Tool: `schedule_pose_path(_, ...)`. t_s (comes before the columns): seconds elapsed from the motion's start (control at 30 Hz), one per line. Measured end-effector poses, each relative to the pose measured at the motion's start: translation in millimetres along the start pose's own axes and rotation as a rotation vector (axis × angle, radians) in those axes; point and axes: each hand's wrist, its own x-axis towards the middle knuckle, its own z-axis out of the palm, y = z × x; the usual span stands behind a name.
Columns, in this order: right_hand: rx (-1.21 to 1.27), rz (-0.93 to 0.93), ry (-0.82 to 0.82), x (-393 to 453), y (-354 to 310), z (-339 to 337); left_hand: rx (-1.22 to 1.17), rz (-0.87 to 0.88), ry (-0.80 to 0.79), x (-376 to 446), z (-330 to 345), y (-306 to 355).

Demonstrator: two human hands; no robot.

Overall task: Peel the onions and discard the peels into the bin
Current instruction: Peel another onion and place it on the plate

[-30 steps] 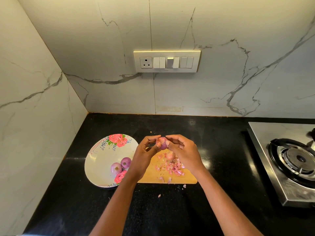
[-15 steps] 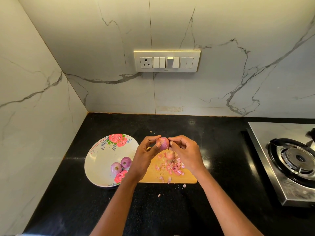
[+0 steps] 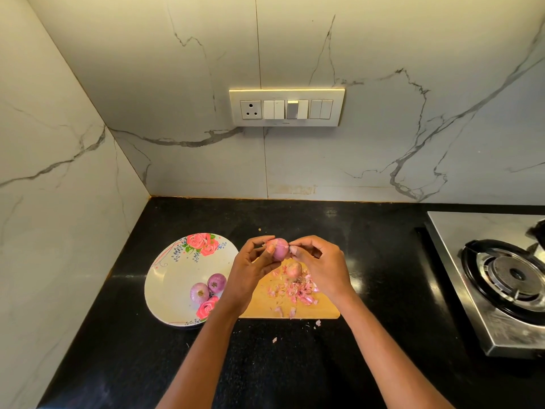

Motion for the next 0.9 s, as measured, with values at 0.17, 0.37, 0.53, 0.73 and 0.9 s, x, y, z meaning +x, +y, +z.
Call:
schedule_pose_path(0.17,0.012,0.029,-0.053,-0.4,-2.4,-1.5,0.018,-0.019,0.078,2.9,1.6,1.0)
schedule_pose_path(0.37,0.052,0.011,-0.098,-0.5,-8.1,4.3,-0.036,-0.054,0.056,2.6,2.3,1.2)
schedule_pose_path(0.53,0.089,0.064,-0.080,-0.8,-2.4,-1.7,-0.075,-0.081,-0.019,0.9,-1.7,2.4)
schedule_pose_path(0.73,0.062,0.055,-0.065,0.3,-3.7,-1.9,-0.058,-0.087,-0.043,-1.2,0.9,4.9)
schedule_pose_path(0.9,0.267,0.141,-0.007,1.7,-5.9,2.4,-0.170,-0.124,-0.046,-0.7,0.3,5.4)
